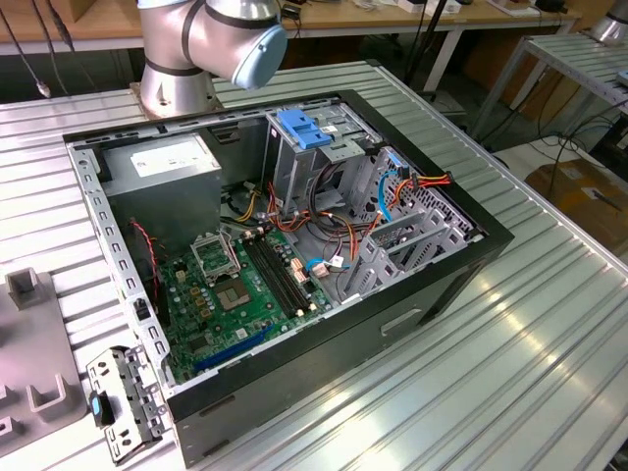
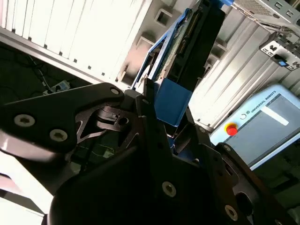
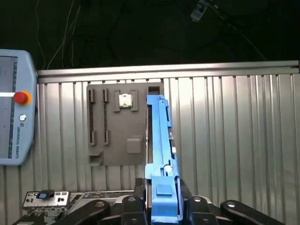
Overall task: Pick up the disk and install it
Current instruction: 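Pick up the disk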
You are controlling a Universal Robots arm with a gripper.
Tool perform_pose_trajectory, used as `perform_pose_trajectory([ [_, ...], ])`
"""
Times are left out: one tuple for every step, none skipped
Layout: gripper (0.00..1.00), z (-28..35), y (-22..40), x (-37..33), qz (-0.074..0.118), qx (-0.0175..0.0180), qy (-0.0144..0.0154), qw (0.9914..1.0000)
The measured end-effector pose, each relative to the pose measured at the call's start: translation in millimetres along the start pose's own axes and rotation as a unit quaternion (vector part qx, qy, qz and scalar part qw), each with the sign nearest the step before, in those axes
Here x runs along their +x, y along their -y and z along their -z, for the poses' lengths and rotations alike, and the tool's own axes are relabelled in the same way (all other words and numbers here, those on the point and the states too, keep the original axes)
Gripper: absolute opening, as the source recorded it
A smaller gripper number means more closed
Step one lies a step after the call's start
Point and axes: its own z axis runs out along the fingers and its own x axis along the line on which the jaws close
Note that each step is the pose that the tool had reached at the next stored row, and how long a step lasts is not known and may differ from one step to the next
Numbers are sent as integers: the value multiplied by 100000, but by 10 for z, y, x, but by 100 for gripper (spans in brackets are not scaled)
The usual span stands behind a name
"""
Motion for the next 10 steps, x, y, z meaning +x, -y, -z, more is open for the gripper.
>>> perform_pose_trajectory([
  [37, 3, 92, 5, -5, -159, -1, 100000],
  [37, 6, 162, 10, 2, -284, -8, 100000],
  [37, 10, 234, 17, 4, -426, -19, 99999],
  [37, 12, 304, 26, 1, -570, -18, 99998],
  [37, 18, 399, 36, 6, -771, -34, 99997],
  [37, 23, 498, 48, 8, -959, -41, 99995],
  [37, 26, 563, 55, 8, -1085, -44, 99994],
  [37, 28, 605, 59, 13, -1175, -47, 99993],
  [37, 32, 688, 67, 14, -1353, -58, 99991],
  [37, 34, 748, 72, 13, -1480, -65, 99989],
])
